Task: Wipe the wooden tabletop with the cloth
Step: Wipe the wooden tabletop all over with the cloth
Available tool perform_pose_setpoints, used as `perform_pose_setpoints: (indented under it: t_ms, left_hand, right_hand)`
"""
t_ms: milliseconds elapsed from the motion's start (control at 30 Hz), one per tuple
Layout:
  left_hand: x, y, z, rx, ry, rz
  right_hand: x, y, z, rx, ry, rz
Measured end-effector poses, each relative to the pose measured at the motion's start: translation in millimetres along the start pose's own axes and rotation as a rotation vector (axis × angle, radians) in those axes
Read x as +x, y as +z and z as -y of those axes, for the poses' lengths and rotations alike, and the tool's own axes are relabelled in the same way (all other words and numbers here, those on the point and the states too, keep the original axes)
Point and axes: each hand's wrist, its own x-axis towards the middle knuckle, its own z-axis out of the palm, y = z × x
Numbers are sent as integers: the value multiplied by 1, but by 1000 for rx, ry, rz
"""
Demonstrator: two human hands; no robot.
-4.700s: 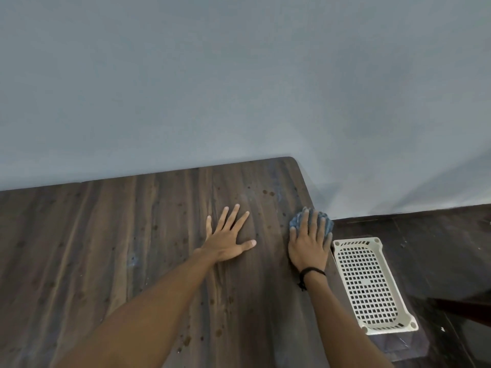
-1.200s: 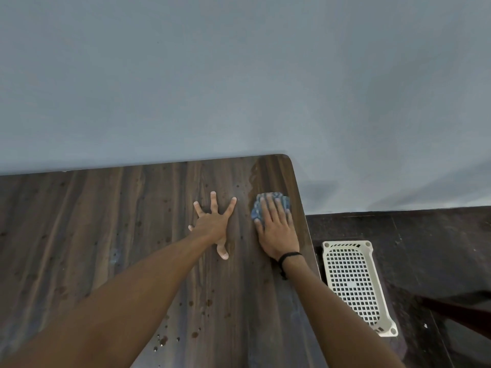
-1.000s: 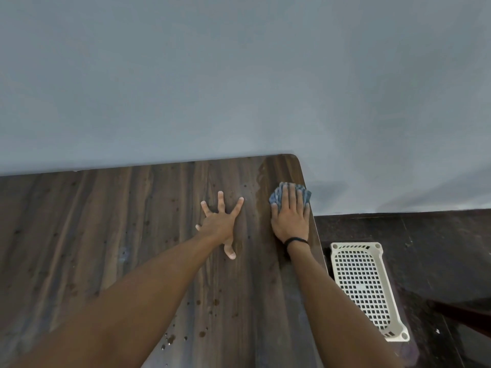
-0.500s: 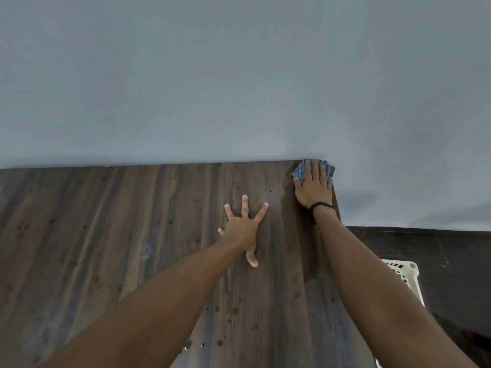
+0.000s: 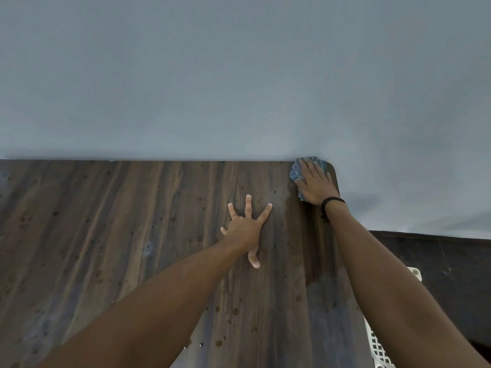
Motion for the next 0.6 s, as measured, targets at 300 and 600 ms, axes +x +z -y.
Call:
perform_pose_setpoints:
  t_ms: [300,600]
  left_hand:
    - [0,-1,3,26,-8,4]
    - [0,0,4,17,3,-9]
  right_hand:
    - [-19,17,10,-12,-50,-57]
    - [-81,36,-6,-41,-18,-167]
